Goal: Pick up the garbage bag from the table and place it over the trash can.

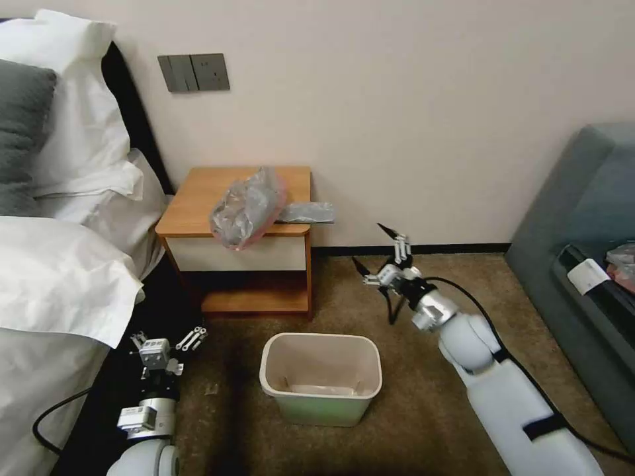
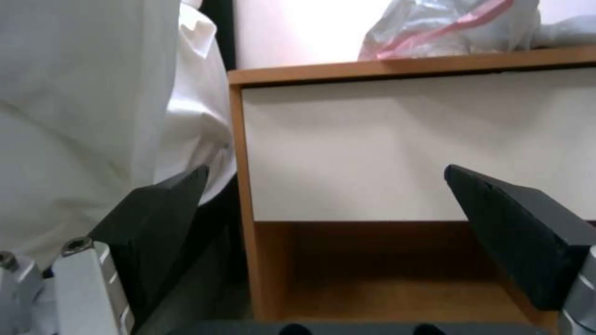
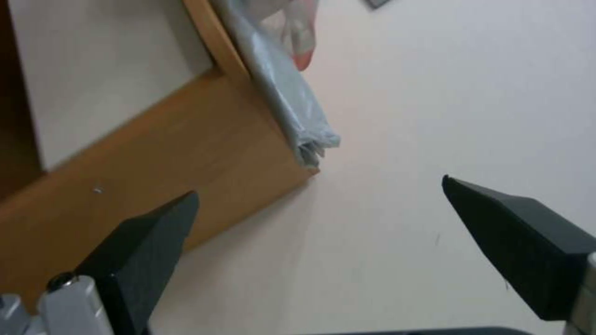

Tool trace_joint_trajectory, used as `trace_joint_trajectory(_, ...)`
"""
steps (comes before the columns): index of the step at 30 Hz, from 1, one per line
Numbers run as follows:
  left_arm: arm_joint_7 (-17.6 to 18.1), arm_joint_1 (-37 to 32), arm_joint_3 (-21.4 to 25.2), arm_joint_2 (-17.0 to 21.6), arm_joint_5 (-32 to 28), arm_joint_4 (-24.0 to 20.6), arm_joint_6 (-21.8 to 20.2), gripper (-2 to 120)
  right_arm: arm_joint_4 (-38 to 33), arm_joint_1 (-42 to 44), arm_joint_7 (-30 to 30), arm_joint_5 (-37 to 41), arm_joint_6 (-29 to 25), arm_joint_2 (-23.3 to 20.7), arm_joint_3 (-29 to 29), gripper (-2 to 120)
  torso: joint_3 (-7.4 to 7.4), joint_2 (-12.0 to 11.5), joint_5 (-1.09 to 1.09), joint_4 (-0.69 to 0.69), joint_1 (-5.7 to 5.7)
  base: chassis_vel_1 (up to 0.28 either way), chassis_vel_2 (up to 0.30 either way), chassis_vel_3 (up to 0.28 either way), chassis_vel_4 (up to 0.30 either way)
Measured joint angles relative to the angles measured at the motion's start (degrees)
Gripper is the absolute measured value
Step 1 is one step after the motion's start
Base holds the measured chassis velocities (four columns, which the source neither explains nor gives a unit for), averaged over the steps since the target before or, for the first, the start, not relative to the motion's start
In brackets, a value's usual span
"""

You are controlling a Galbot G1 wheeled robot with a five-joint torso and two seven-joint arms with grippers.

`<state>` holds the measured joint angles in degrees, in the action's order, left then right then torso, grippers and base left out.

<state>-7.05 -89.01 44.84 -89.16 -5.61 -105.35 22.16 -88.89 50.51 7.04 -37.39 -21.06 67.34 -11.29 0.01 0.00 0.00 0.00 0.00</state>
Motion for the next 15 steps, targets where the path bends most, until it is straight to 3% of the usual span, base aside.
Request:
trace_joint_trajectory(6,0.3,0.5,0.1,0.5,0.1,1.8,0.1,97,9.9,-9.8,-2.0,-7.8,-2.1,2.5,4.0,100,0.0,0.0,-0.01,0.0,0.0,0.0,0.0,0.0,0.0)
trace_joint_trajectory(15,0.6,1.4,0.1,0.2,0.2,3.7,0.1,96,16.4,-16.2,-4.2,-10.9,-2.2,5.1,8.6,100,0.0,0.0,-0.01,0.01,0.0,0.0,0.0,0.0,0.0)
